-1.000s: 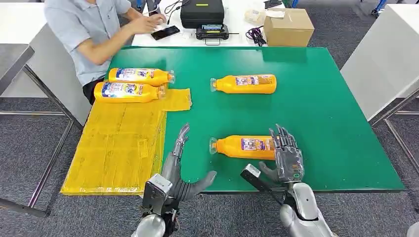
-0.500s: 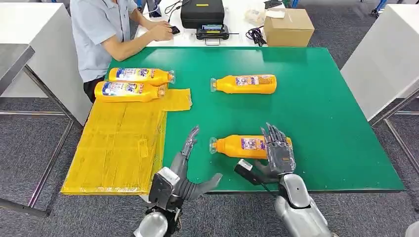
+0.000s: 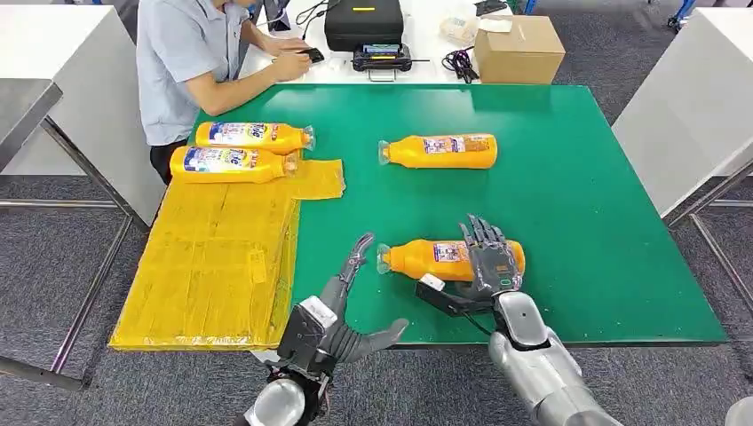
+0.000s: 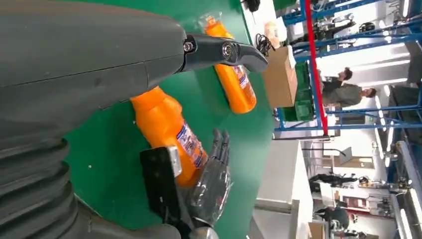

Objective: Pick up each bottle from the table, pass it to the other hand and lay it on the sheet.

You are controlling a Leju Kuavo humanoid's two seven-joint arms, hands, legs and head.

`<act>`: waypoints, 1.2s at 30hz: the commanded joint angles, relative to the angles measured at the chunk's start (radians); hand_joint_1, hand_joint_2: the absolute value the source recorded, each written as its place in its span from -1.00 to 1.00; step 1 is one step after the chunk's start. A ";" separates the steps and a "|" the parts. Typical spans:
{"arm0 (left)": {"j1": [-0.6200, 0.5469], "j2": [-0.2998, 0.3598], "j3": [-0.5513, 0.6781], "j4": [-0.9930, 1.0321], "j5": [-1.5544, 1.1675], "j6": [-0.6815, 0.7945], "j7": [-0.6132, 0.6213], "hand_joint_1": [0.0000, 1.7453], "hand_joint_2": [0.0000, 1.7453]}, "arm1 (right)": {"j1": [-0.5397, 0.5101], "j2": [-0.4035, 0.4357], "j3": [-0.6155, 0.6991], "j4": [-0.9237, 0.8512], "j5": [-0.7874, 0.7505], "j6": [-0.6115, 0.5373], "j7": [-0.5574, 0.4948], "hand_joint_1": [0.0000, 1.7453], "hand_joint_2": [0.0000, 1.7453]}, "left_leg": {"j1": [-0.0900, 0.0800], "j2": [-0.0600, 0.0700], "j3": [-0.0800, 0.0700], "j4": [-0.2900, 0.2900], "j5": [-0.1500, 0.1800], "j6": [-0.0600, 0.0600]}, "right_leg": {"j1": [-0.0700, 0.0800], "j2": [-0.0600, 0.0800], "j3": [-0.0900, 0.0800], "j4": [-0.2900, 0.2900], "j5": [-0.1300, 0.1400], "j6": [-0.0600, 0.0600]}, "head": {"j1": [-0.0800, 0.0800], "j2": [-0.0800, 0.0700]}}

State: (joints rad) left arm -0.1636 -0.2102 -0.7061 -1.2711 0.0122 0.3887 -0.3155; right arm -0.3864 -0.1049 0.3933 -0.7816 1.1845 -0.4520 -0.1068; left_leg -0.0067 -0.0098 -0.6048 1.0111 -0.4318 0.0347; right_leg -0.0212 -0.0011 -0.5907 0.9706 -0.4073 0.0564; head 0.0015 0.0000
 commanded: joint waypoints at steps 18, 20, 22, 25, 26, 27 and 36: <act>0.019 0.059 -0.013 -0.017 -0.079 -0.069 0.097 -1.00 1.00 | 0.064 -0.134 0.102 -0.167 -0.036 0.257 0.102 -1.00 1.00 | 0.001 -0.001 0.006 -0.001 -0.001 -0.002 | 0.001 -0.002 0.006 -0.001 -0.001 -0.002 | 0.000 0.000; 0.027 0.061 -0.006 -0.028 -0.082 -0.071 0.103 -1.00 1.00 | 0.071 -0.143 0.099 -0.184 -0.047 0.280 0.123 -1.00 1.00 | 0.001 -0.001 0.007 -0.001 -0.001 -0.002 | 0.001 -0.001 0.007 -0.002 -0.001 -0.003 | 0.000 0.000; 0.039 0.067 0.003 -0.045 -0.093 -0.067 0.107 -1.00 1.00 | 0.081 -0.161 0.101 -0.211 -0.063 0.311 0.135 -1.00 1.00 | 0.001 -0.001 0.007 -0.001 -0.001 -0.002 | 0.001 -0.001 0.007 -0.002 -0.001 -0.003 | 0.000 0.000; 0.038 0.065 0.006 -0.043 -0.093 -0.069 0.107 -1.00 1.00 | 0.082 -0.168 0.095 -0.211 -0.093 0.331 0.125 -1.00 1.00 | 0.001 0.000 0.007 -0.001 -0.001 -0.002 | 0.001 -0.001 0.007 -0.001 -0.001 -0.002 | 0.000 0.000; 0.034 0.063 0.005 -0.038 -0.091 -0.072 0.107 -1.00 1.00 | 0.078 -0.165 0.092 -0.197 -0.108 0.346 0.124 -1.00 1.00 | 0.001 -0.001 0.008 -0.001 -0.002 -0.002 | 0.002 -0.001 0.008 -0.001 -0.002 -0.003 | 0.000 0.000; 0.028 0.060 0.003 -0.031 -0.089 -0.074 0.106 -1.00 1.00 | 0.069 -0.166 0.097 -0.173 -0.115 0.357 0.118 -1.00 1.00 | 0.001 -0.001 0.007 -0.001 -0.001 -0.002 | 0.001 -0.002 0.008 -0.002 -0.001 -0.002 | 0.000 0.000; -0.002 0.054 -0.018 -0.008 -0.083 -0.086 0.101 -1.00 1.00 | 0.023 -0.164 0.082 -0.051 -0.217 0.408 0.050 1.00 1.00 | 0.001 0.000 0.008 -0.001 -0.001 -0.002 | 0.002 -0.001 0.009 -0.002 -0.001 -0.003 | 0.000 0.000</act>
State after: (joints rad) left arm -0.1204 -0.1770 -0.7076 -1.3195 -0.0808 0.3136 -0.2152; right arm -0.3266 -0.2621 0.4570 -0.9861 1.0289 -0.0954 -0.0149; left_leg -0.0071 -0.0099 -0.6000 1.0112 -0.4320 0.0349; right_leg -0.0214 -0.0012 -0.5861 0.9700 -0.4072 0.0565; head 0.0011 0.0000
